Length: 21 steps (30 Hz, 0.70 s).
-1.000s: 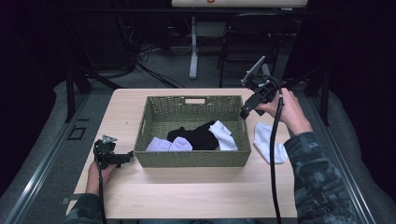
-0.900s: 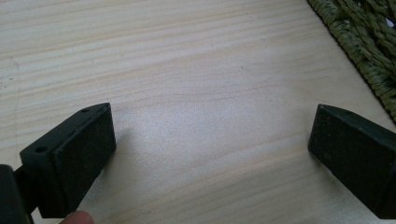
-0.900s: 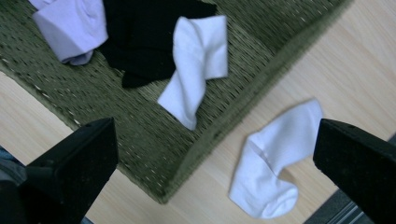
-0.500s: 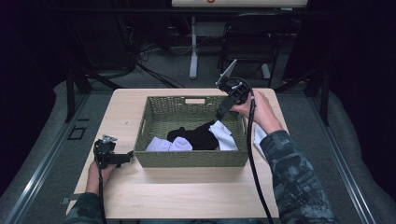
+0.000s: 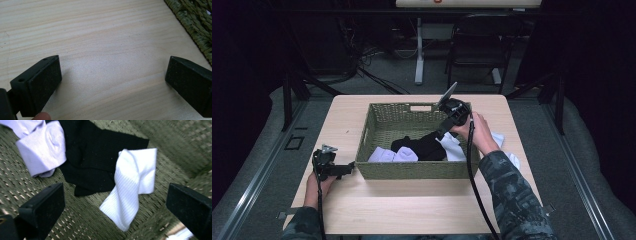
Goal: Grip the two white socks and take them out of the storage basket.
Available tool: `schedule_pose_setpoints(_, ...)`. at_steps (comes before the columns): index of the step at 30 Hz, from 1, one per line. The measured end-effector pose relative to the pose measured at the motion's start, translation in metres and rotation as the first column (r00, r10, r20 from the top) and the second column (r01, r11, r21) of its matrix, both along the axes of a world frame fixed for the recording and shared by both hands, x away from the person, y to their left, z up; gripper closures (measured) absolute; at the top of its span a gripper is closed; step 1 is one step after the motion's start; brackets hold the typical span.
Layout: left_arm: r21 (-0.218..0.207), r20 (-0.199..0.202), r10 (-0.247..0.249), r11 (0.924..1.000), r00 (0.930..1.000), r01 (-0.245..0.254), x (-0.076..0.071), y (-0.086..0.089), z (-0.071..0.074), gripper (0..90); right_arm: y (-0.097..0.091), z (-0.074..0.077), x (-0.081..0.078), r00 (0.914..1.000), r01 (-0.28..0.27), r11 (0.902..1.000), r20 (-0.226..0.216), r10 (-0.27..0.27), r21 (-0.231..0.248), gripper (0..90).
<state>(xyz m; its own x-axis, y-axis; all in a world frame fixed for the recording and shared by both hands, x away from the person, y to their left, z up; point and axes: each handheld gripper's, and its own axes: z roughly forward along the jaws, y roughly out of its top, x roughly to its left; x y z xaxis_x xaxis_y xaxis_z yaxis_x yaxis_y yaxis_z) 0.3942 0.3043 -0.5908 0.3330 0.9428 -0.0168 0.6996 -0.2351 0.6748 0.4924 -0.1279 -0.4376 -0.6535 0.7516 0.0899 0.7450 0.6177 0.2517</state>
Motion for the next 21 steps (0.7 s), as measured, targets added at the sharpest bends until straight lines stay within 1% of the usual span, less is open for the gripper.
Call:
schedule_pose_setpoints(1,0.001,0.000,-0.001,1.0000,1.0000,0.001,0.000,0.000,0.000,0.1,0.001,-0.004,0.000,0.9999,0.010,0.9999,-0.003,-0.010,0.006,2.4)
schedule_pose_setpoints(2,0.000,0.000,-0.001,1.0000,1.0000,0.001,0.000,0.000,0.000,0.1,0.001,-0.006,0.002,0.9998,0.002,1.0000,-0.019,-0.002,-0.007,2.7)
schedule_pose_setpoints(3,0.000,0.000,0.000,1.0000,1.0000,0.000,0.000,0.000,0.000,0.1,0.001,-0.011,0.003,0.9997,0.004,0.9999,-0.023,-0.004,-0.013,2.9)
schedule_pose_setpoints(6,0.000,0.000,0.000,1.0000,1.0000,0.000,0.000,0.000,0.000,0.2,0.001,-0.021,0.005,0.9995,0.015,0.9997,-0.028,-0.016,-0.019,4.4)
schedule_pose_setpoints(7,0.000,0.000,-0.001,1.0000,1.0000,0.001,0.000,0.000,0.000,0.2,0.002,-0.026,0.005,0.9994,0.028,0.9996,-0.020,-0.028,-0.009,5.6)
schedule_pose_setpoints(8,0.001,0.000,-0.001,1.0000,1.0000,0.001,0.000,0.000,0.000,0.1,0.002,-0.029,0.006,0.9994,0.019,0.9994,-0.030,-0.020,-0.030,7.0)
schedule_pose_setpoints(9,0.000,0.000,-0.001,1.0000,1.0000,0.001,0.000,0.000,0.000,0.1,0.002,-0.034,0.008,0.9995,0.014,0.9991,-0.027,-0.015,-0.040,8.9)
schedule_pose_setpoints(10,0.000,0.000,0.000,1.0000,1.0000,0.000,0.000,0.000,0.000,0.1,0.002,-0.038,0.008,0.9994,0.024,0.9993,-0.024,-0.025,-0.029,9.4)
schedule_pose_setpoints(11,0.000,0.000,0.000,1.0000,1.0000,0.000,0.000,0.000,0.000,0.1,0.003,-0.043,0.008,0.9990,0.027,0.9988,-0.034,-0.028,-0.040,10.0)
schedule_pose_setpoints(14,0.001,0.000,-0.001,1.0000,1.0000,0.001,0.000,0.000,0.000,0.1,0.007,-0.055,0.009,0.9989,0.027,0.9970,-0.038,-0.030,-0.073,13.3)
schedule_pose_setpoints(15,0.001,0.000,-0.001,1.0000,1.0000,0.001,0.000,0.000,0.000,0.1,0.009,-0.059,0.009,0.9988,0.033,0.9965,-0.034,-0.036,-0.077,14.2)
schedule_pose_setpoints(17,0.000,0.000,-0.001,1.0000,1.0000,0.001,0.000,0.000,0.000,0.1,0.011,-0.065,0.010,0.9987,0.044,0.9939,-0.021,-0.046,-0.102,16.0)
schedule_pose_setpoints(18,0.000,0.001,-0.001,1.0000,1.0000,0.001,0.000,0.000,0.000,0.1,0.012,-0.067,0.010,0.9980,0.060,0.9931,-0.015,-0.062,-0.101,18.9)
schedule_pose_setpoints(19,0.000,0.000,-0.001,1.0000,1.0000,0.001,0.000,0.000,0.000,0.1,0.012,-0.068,0.012,0.9983,0.051,0.9914,-0.023,-0.054,-0.120,21.3)
schedule_pose_setpoints(20,0.000,0.000,-0.001,1.0000,1.0000,0.001,0.000,0.000,0.000,0.1,0.012,-0.068,0.012,0.9983,0.051,0.9914,-0.023,-0.054,-0.120,21.3)
schedule_pose_setpoints(21,0.000,0.000,-0.001,1.0000,1.0000,0.001,0.000,0.000,0.000,0.1,0.014,-0.074,0.013,0.9967,0.075,0.9884,-0.020,-0.078,-0.132,32.1)
